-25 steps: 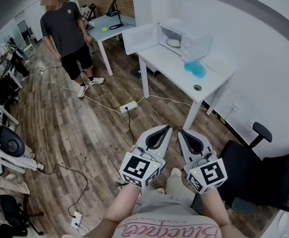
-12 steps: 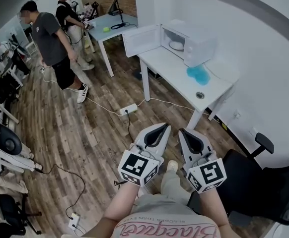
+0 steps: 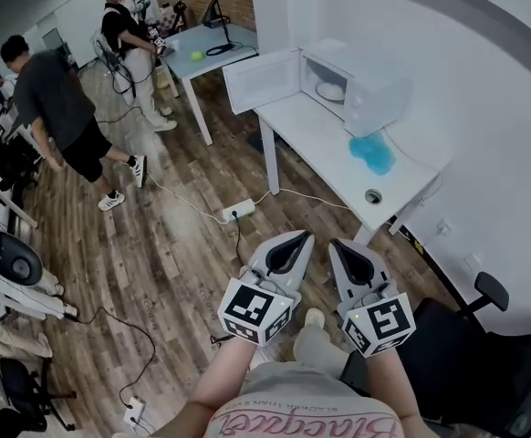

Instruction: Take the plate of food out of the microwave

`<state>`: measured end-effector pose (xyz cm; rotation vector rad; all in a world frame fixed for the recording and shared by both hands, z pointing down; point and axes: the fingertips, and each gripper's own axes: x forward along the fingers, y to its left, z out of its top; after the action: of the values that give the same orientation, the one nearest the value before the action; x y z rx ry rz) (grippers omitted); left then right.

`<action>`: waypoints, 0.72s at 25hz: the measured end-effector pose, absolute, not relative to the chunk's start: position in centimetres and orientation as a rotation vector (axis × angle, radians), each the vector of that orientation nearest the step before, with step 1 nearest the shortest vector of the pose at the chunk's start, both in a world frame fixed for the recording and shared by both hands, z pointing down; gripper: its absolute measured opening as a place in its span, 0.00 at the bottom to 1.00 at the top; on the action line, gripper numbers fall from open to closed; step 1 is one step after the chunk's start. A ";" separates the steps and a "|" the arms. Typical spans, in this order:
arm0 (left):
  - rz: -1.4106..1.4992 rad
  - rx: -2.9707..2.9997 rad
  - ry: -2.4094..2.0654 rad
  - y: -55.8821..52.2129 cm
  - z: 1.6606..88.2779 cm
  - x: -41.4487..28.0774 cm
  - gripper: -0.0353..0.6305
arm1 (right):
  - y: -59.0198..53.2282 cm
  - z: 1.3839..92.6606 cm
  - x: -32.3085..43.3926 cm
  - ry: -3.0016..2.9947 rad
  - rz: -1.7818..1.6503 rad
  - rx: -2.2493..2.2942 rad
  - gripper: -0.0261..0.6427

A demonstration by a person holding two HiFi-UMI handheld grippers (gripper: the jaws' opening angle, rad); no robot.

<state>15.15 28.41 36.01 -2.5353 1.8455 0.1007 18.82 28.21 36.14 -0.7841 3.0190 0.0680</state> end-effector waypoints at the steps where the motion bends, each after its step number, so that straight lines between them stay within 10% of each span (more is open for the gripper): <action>1: 0.104 -2.532 1.851 27.6 35.9 14.9 0.06 | 27.4 36.1 18.6 3.023 0.068 -0.774 0.06; 18: 0.097 -2.471 1.916 12.3 34.2 13.0 0.06 | 12.2 34.5 16.6 3.050 0.070 -0.675 0.06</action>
<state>13.03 12.27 34.16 -2.4713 1.9157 0.0968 16.55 12.16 34.52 -0.6753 3.0499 0.0702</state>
